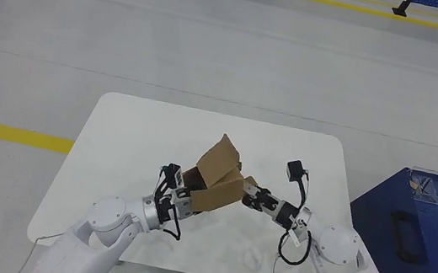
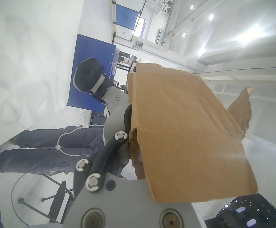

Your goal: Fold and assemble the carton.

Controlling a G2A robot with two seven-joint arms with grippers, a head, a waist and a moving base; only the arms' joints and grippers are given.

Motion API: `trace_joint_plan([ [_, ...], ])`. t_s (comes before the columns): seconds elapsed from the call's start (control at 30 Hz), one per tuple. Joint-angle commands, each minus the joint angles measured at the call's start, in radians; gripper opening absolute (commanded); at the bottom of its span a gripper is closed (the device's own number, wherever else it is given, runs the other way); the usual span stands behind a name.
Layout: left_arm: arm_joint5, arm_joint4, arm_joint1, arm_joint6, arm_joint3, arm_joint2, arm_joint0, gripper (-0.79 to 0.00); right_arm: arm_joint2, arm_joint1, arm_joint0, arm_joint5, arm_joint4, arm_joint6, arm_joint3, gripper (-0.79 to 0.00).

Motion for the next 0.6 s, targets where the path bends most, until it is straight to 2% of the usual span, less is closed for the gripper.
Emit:
trace_joint_plan([
  [0.0,0.001,0.004,-0.001,0.018,-0.004,-0.001,0.003,-0.785,0.017,0.001,0.002,-0.01,-0.013,-0.032,-0.001,0.0],
  [0.27,-0.028,0.06,-0.002,0.048,-0.026,0.005,0.017,-0.785,0.047,0.001,0.037,-0.004,-0.224,-0.195,-0.001,0.0],
  [0.57,-0.054,0.155,-0.001,0.092,-0.076,0.017,0.053,-0.785,-0.05,-0.019,0.098,0.04,-0.387,-0.263,0.044,0.0],
])
